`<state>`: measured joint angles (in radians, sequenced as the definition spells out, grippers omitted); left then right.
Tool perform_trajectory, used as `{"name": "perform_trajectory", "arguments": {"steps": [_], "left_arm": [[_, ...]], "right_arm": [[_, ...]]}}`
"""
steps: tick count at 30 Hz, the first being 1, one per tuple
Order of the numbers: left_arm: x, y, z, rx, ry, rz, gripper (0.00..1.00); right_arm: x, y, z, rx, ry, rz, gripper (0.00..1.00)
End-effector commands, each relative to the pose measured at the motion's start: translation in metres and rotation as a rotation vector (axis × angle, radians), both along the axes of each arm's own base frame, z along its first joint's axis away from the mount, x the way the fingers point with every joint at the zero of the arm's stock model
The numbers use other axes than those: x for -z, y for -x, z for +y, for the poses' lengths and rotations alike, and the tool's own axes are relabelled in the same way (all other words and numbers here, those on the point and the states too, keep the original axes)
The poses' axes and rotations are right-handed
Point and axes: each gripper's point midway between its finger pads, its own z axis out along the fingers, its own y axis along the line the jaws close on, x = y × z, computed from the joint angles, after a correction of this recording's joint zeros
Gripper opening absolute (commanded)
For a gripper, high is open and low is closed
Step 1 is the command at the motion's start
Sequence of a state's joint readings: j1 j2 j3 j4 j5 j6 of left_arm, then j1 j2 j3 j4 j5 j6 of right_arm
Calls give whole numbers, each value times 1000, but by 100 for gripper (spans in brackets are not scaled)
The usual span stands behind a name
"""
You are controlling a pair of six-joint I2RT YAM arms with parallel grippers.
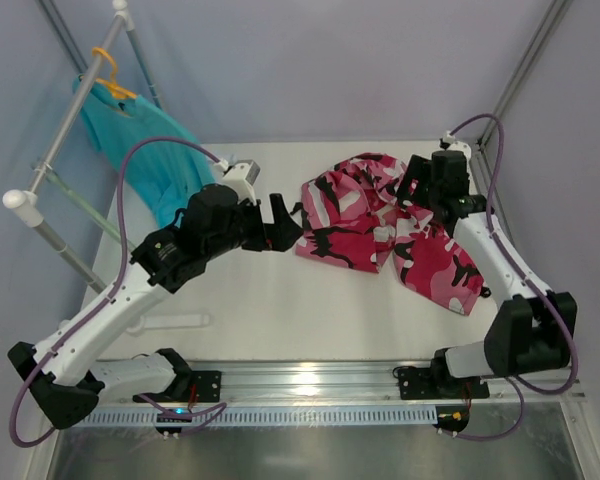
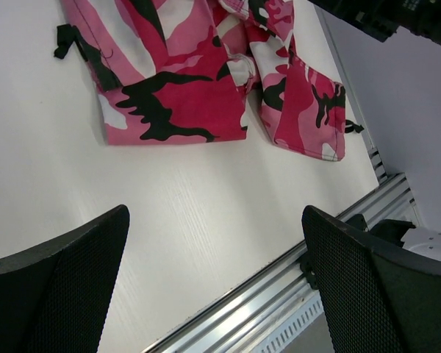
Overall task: Place the trousers on the hanger
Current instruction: Move the trousers to the center of the board
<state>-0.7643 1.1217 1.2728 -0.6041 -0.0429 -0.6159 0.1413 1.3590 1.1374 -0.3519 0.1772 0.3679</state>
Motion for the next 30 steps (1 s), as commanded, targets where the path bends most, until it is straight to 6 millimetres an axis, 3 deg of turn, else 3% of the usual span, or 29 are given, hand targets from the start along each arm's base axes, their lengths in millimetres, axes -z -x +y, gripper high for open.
{"name": "perform_trajectory", "arguments": {"steps": [1,6,11,14,15,17,18,20,21,22,25,26,27,30], "left_arm": [[6,4,1,19,-2,0,100],[15,11,12,2,-11,-4,100],[24,16,15,9,-15,5,100],[23,19,15,22,-12,6,100],[24,19,16,22,-17,7,100],[24,19,20,9,-25,-2,100],[23,19,22,4,-25,-8,100],[23,20,26,-7,-25,-20,100],[23,19,27,-13,-32,-30,100],[22,18,28,-16,-35,-33,100],[19,15,31,-30,-49,-49,100],[18,14,32,-34,-52,-53,100],[18,13,32,-38,-55,-52,100],[14,7,33,-56,-71,-69,100]], "right_arm": [[0,-30,-2,-40,5,-16,89],[44,-58,-4,-145,87,126,85],[85,-64,-6,-168,127,249,77],[104,-62,-5,-171,115,293,63],[109,-59,-2,-174,98,304,51],[108,-57,3,-182,75,305,34],[104,-53,7,-185,46,309,19],[94,-48,21,-232,-3,298,4],[90,-42,28,-250,-16,303,4],[72,-37,36,-268,-37,264,4],[59,-14,63,-333,-85,237,4],[42,-6,69,-351,-100,197,4],[48,6,80,-377,-119,209,4],[39,47,119,-473,-197,189,4]]}}
